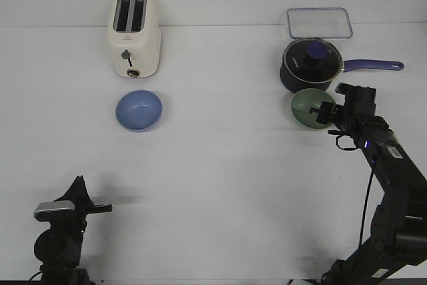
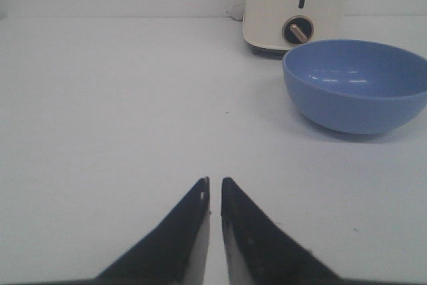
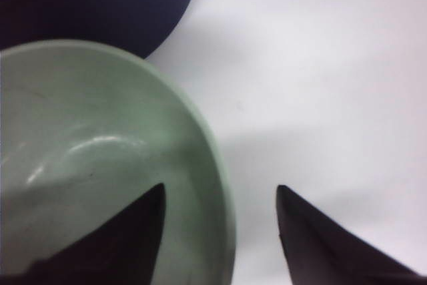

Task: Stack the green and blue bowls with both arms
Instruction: 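Reach the right gripper forward and grip the rim of the pale green bowl, then drag the green bowl with the right gripper toward the robot, center, then release the green bowl and pull the right gripper back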

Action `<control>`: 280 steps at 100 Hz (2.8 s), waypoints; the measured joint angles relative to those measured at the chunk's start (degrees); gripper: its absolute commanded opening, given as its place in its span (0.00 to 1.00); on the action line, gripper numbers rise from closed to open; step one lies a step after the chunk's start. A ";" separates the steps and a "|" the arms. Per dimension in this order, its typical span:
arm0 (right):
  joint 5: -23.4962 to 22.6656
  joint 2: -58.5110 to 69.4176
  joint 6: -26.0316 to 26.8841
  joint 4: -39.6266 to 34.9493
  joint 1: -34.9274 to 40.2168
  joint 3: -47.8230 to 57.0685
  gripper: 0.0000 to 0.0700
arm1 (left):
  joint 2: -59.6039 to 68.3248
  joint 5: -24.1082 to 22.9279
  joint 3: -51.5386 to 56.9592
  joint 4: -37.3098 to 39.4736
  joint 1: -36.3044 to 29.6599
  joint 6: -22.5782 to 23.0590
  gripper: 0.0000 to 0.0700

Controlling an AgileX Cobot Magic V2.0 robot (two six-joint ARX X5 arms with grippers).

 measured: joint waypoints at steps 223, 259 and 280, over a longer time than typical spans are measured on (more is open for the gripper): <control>6.38 -40.26 6.73 -2.34 47.82 -25.83 0.54 | 0.00 0.00 0.00 0.00 0.00 0.00 0.02; 22.97 -69.35 1.79 3.41 59.06 -39.41 0.53 | 0.00 0.00 0.00 0.00 0.00 0.00 0.02; 23.26 -72.63 0.72 3.72 59.49 -42.45 0.53 | 0.00 0.02 0.00 -0.02 0.00 -0.33 0.02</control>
